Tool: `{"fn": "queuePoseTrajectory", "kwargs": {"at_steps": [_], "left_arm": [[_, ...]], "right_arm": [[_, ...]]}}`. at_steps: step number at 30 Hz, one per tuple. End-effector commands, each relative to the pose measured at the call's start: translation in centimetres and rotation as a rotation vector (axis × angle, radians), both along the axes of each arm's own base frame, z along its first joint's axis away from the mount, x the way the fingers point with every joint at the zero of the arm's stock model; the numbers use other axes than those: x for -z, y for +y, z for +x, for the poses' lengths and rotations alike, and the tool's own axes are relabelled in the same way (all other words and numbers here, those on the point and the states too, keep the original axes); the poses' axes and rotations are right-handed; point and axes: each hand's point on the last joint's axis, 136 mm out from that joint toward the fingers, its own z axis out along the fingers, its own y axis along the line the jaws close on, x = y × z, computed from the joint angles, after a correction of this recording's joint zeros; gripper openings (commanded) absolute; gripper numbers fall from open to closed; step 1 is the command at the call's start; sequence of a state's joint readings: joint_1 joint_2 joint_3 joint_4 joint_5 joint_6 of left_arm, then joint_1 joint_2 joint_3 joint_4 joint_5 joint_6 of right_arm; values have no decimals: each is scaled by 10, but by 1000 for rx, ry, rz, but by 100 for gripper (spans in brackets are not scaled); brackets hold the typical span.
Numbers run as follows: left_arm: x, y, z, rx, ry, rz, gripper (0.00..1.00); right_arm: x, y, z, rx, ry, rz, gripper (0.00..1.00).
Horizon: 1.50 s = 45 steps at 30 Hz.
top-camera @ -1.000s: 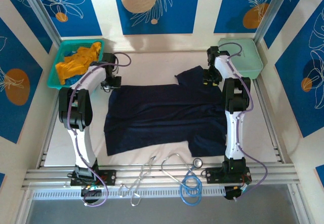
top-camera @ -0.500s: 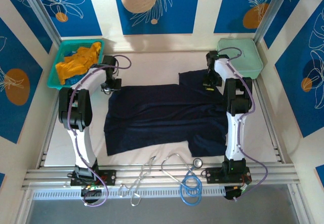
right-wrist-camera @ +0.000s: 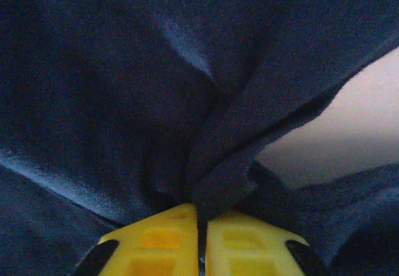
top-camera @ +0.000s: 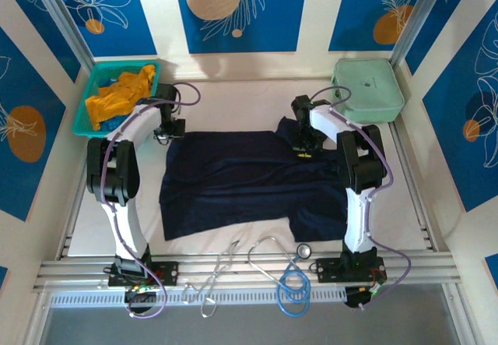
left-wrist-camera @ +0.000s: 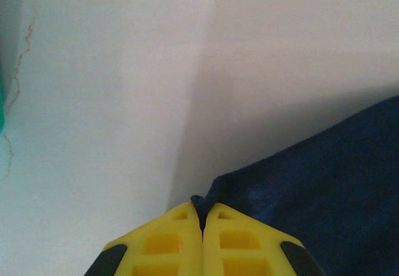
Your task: Fold and stack the t-shirts
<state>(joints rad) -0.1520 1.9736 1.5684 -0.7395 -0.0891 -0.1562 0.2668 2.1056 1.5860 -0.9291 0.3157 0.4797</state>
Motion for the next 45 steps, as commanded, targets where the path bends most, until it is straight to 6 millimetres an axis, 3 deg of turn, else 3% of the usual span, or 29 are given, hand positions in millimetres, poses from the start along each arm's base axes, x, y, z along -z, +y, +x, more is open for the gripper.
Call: {"fn": "queuePoseTrajectory", "kwargs": {"at_steps": [1,10,13,19,26,36,45], "left_arm": [[-1,0,-3,-2,-2,6,0],[-2,0,-3,-1,-5,5,0],[-6,-1,-2,-4,-12,-4,0],[-14,-3,0,-1,-31,-14,0],[-15,-4,1,2,-33,-19,0],[-9,-4,1,6,-24,-12,0],[-7,-5,2,9,-19,-12,0]], "right_arm": [[-3,5,-7,27,6,26,23],[-84,-25,17,59,-169,-33,39],[-92,-42,29,83,-195,-26,42],[-76,-73,63,116,-217,-29,42],[-51,-90,96,108,-211,-58,43],[-17,-97,100,128,-152,-43,42],[2,-100,100,140,-123,-46,42]]}}
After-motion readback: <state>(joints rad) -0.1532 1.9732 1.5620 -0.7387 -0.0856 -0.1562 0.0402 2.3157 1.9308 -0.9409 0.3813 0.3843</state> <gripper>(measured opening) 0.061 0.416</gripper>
